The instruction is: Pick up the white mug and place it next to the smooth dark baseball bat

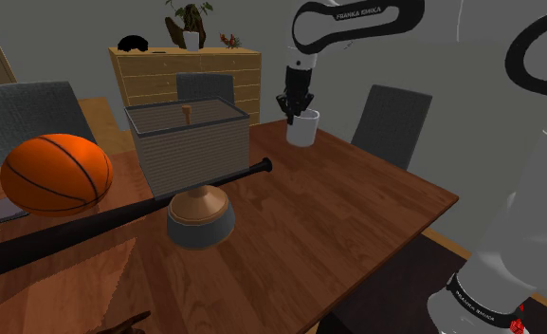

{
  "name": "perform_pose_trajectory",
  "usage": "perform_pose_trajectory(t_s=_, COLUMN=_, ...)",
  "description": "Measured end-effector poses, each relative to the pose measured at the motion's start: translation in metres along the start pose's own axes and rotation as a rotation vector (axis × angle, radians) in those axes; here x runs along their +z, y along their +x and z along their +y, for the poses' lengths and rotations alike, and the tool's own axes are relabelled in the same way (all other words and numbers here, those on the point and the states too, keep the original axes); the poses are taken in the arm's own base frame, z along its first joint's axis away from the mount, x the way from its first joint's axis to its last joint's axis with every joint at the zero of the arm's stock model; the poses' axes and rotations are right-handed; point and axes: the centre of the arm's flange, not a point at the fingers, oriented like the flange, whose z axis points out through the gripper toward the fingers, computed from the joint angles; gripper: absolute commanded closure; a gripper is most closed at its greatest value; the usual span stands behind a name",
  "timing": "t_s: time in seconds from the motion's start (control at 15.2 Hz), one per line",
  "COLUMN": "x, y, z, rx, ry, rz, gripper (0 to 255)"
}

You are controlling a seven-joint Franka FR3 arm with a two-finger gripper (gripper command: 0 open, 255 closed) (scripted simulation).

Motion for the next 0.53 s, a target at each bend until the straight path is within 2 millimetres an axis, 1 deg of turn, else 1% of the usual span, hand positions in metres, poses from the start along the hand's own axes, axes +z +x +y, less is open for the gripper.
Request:
perform_pose_trajectory(t_s=0.26, x=0.002, y=-0.046, z=-0.029, rx=0.0, ry=0.0, rz=0.001, gripper=255)
perform_pose_trajectory(t_s=0.4, x=0.0, y=-0.064, z=-0.043, rx=0.0, ry=0.0, rz=0.0, gripper=255)
perform_pose_trajectory(t_s=0.53, x=-0.002, y=-0.088, z=-0.06, rx=0.0, ry=0.0, rz=0.0, gripper=255)
